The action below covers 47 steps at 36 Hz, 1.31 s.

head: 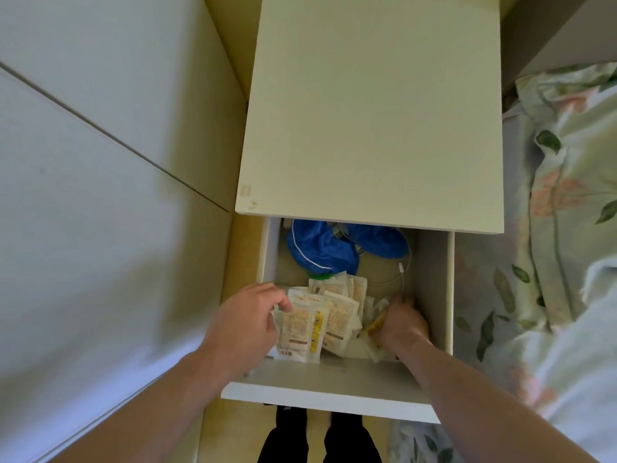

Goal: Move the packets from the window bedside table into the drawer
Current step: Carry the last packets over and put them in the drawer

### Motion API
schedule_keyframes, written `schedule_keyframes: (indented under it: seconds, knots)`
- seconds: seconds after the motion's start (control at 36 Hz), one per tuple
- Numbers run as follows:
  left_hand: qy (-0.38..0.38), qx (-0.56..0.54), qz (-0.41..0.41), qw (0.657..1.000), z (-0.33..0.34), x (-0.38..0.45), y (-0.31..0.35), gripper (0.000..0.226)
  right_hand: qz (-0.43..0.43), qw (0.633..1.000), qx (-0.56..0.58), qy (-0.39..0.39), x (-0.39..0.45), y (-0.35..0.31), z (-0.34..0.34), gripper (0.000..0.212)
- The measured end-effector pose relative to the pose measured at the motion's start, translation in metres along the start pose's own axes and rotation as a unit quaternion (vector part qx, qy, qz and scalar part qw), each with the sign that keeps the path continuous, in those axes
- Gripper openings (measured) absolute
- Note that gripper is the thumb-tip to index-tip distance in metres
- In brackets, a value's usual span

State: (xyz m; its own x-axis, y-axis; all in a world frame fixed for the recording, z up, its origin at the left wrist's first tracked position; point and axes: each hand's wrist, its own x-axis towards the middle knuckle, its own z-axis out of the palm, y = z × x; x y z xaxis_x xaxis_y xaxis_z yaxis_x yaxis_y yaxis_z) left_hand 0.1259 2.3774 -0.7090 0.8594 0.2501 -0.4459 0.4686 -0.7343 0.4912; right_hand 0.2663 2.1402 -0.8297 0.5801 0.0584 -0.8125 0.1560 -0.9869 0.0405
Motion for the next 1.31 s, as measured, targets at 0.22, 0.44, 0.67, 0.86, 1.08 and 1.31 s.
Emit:
schedule_keyframes:
  seconds: [0.22,0.44,0.67,0.86,1.08,1.31]
  knots:
    - [-0.004,0.002,0.006,1.0,0.0,-0.006,0.006,0.032,-0.024,0.996,-0.081,0.037,-0.009,-0.001,-0.013,0.032]
    - [-0.009,-0.007,-0.011,1.0,-0.017,-0.011,0.016,0.028,-0.114,0.988,-0.101,0.016,-0.042,0.004,-0.066,0.023]
    - [-0.007,-0.02,-0.034,0.999,-0.02,-0.014,0.021,0.027,-0.276,0.944,-0.177,-0.048,-0.051,-0.042,-0.081,0.037]
    - [0.001,-0.027,-0.042,0.999,-0.013,-0.017,0.012,0.031,-0.278,0.936,-0.215,-0.018,-0.041,-0.069,-0.047,0.052]
    - [0.025,-0.039,-0.026,0.999,-0.023,-0.021,0.014,0.031,-0.257,0.962,-0.078,0.049,-0.049,-0.049,-0.039,0.066]
    - [0.038,-0.042,-0.02,0.998,-0.026,-0.018,0.019,0.029,-0.149,0.988,0.013,0.036,-0.046,-0.01,-0.036,0.071]
